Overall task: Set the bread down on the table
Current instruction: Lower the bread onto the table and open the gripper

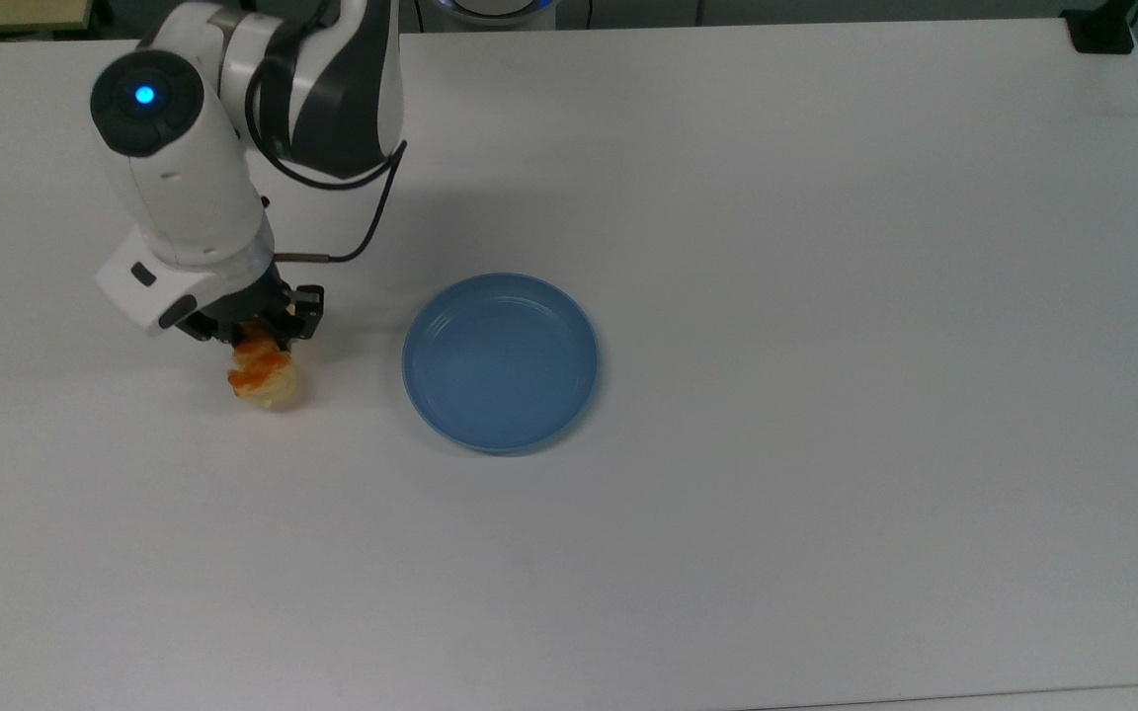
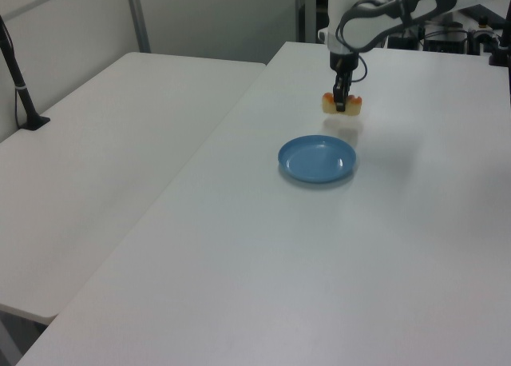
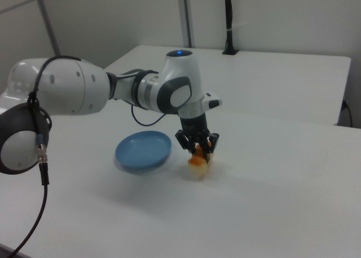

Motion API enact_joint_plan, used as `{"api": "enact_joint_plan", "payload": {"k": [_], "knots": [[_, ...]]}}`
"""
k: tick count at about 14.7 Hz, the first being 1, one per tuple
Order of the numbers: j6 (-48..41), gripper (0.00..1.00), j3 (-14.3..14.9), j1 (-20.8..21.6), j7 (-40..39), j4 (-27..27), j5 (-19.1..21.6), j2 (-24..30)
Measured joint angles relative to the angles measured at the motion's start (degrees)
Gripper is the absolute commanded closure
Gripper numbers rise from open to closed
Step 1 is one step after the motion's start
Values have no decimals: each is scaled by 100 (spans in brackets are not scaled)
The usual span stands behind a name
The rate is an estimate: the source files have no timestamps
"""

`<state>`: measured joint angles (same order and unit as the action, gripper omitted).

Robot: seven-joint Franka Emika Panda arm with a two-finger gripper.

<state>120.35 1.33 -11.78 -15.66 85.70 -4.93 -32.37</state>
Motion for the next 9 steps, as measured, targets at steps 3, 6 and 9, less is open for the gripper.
{"api": "enact_joint_plan", "payload": {"k": [3, 6, 9], "knots": [[236, 0, -11, 8, 0, 1, 0, -168], [241, 0, -13, 8, 1, -3, 0, -181], [245, 0, -21, 22, 1, -54, 0, -144]]}}
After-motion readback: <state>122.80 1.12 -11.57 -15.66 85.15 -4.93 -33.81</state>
